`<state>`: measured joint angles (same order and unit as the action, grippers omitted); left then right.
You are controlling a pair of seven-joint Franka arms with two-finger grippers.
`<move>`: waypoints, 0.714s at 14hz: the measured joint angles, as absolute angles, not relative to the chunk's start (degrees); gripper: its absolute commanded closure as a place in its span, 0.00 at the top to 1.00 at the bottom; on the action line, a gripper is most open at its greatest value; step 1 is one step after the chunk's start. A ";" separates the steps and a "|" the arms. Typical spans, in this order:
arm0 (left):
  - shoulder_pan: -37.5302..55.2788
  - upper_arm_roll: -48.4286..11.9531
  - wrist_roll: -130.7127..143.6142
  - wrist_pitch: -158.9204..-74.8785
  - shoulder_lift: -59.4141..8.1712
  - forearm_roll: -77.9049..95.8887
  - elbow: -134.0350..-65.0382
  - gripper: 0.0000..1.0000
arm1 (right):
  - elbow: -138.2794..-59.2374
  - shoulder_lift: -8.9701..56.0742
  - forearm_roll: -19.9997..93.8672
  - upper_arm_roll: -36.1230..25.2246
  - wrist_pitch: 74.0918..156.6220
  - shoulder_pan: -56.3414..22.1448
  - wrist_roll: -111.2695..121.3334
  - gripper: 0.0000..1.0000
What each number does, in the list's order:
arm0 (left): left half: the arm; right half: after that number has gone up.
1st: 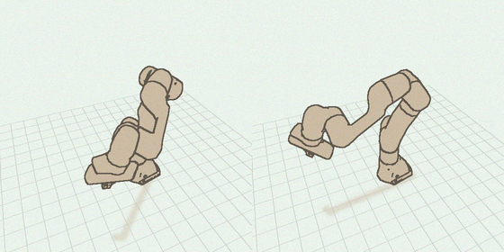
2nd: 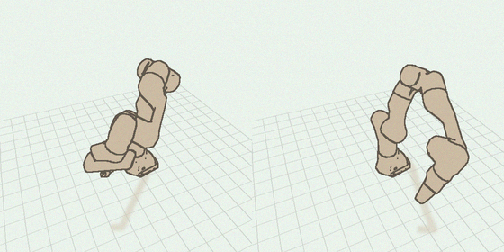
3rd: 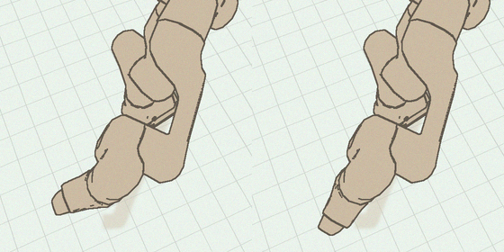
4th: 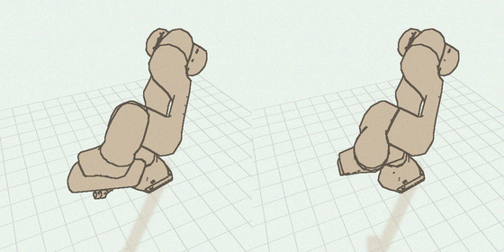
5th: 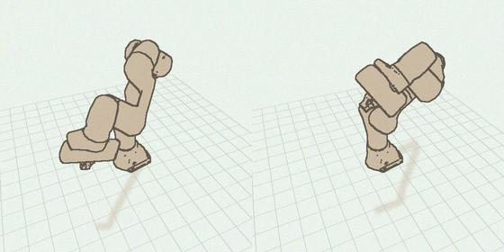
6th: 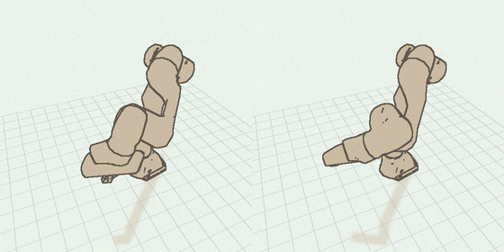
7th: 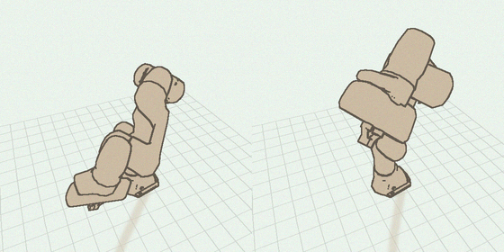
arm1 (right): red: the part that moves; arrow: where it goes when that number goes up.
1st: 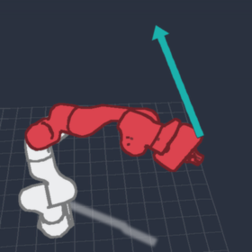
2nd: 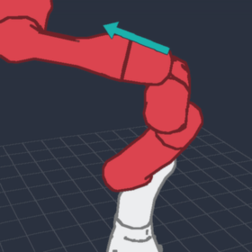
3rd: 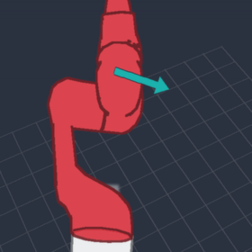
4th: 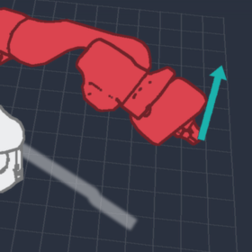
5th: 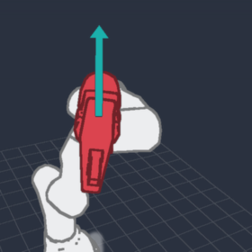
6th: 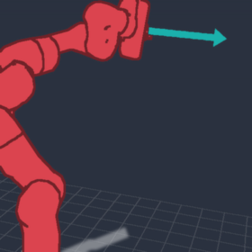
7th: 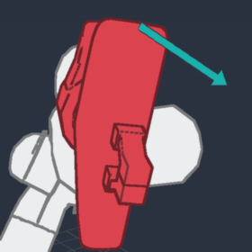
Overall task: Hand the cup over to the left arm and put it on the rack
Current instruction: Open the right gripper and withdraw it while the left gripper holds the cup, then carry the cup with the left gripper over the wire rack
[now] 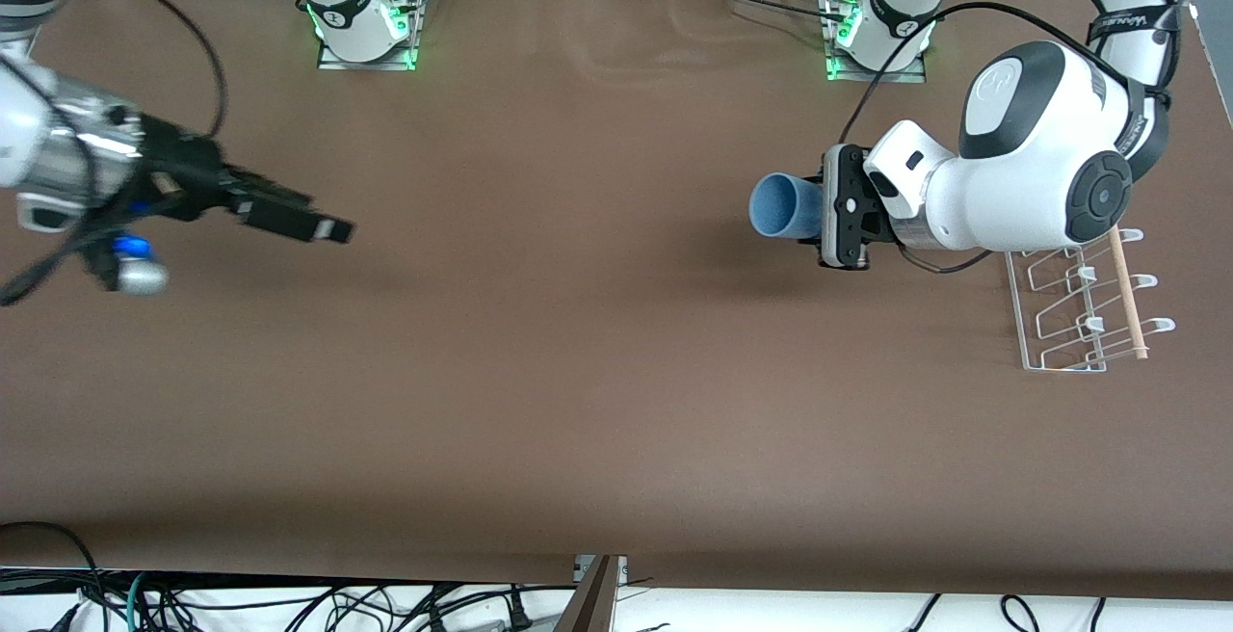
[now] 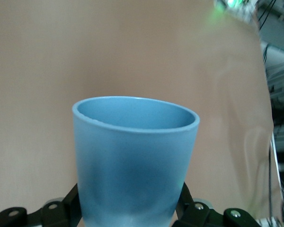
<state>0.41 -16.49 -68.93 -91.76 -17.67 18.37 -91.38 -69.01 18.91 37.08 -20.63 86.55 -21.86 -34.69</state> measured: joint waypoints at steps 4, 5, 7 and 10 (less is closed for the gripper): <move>0.63 -17.38 -60.48 -85.65 -17.02 1.69 -91.29 0.01 | -69.32 18.91 31.83 -24.49 85.35 -21.86 -30.12 0.99; 0.66 -17.50 -59.54 -84.36 -16.70 -0.62 -91.28 0.01 | -69.70 18.83 29.93 -24.56 84.81 -21.88 -29.23 0.99; 0.74 -17.80 -58.15 -81.66 -15.59 -4.53 -91.24 0.01 | -72.44 17.56 25.30 -24.09 84.50 -21.92 -25.86 0.99; 1.29 -20.49 -54.07 -75.73 -14.17 -13.87 -91.24 0.01 | -80.10 12.07 12.34 -19.04 85.92 -20.71 -21.58 0.99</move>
<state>1.29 -20.49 -54.07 -75.73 -14.17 -13.87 -91.24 -80.10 12.07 12.34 -19.04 85.92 -20.71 -21.58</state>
